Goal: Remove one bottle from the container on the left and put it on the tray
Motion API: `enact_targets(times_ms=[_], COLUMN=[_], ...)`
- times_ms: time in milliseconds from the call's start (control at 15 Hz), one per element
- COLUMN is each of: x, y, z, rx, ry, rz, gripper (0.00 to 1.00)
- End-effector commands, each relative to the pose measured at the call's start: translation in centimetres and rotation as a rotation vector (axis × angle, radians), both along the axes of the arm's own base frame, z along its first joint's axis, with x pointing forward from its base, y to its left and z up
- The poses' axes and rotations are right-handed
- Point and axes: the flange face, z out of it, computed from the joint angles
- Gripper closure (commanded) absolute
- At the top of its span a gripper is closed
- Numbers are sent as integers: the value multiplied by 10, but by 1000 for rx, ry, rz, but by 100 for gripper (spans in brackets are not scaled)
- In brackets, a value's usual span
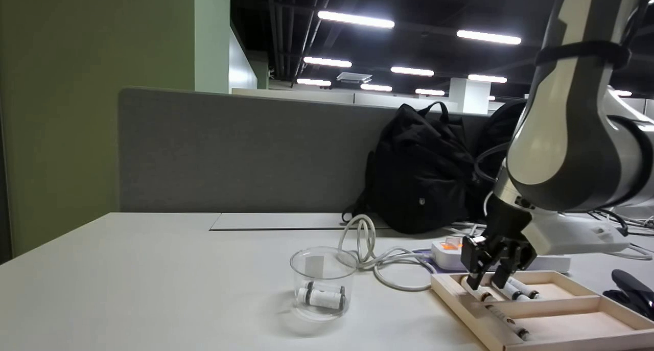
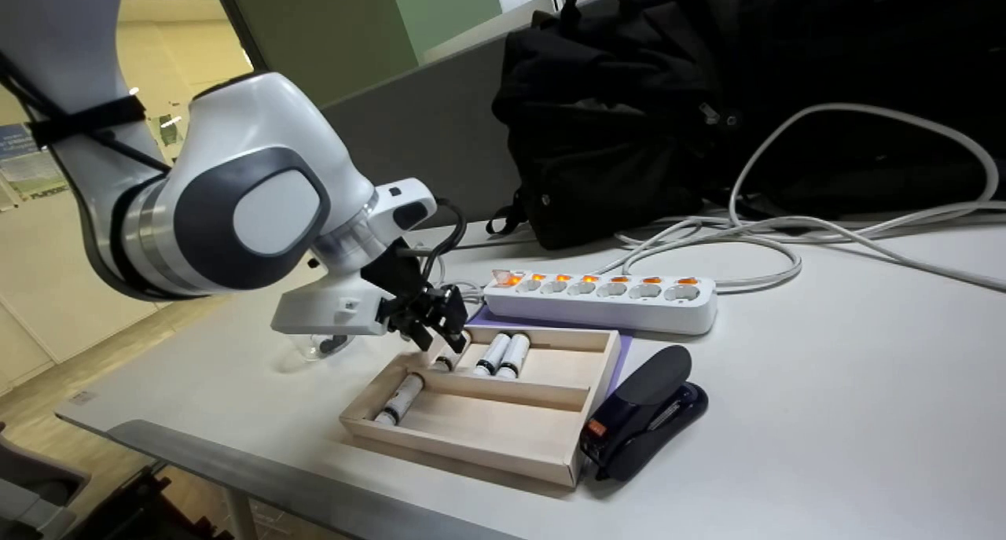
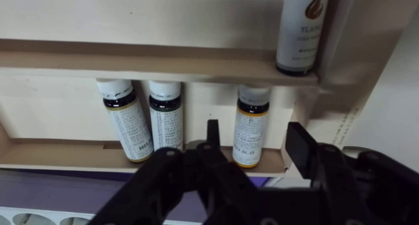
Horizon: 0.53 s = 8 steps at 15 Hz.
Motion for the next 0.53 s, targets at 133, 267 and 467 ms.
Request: enact_targets(times_ms=[133,267,467], x=[5,11,15], y=[-6,-6,-4], z=[22,41,36], rx=[22,26,19], ry=[-40,-68,-67], rz=[-28,-7,32], gripper=[2,0,0])
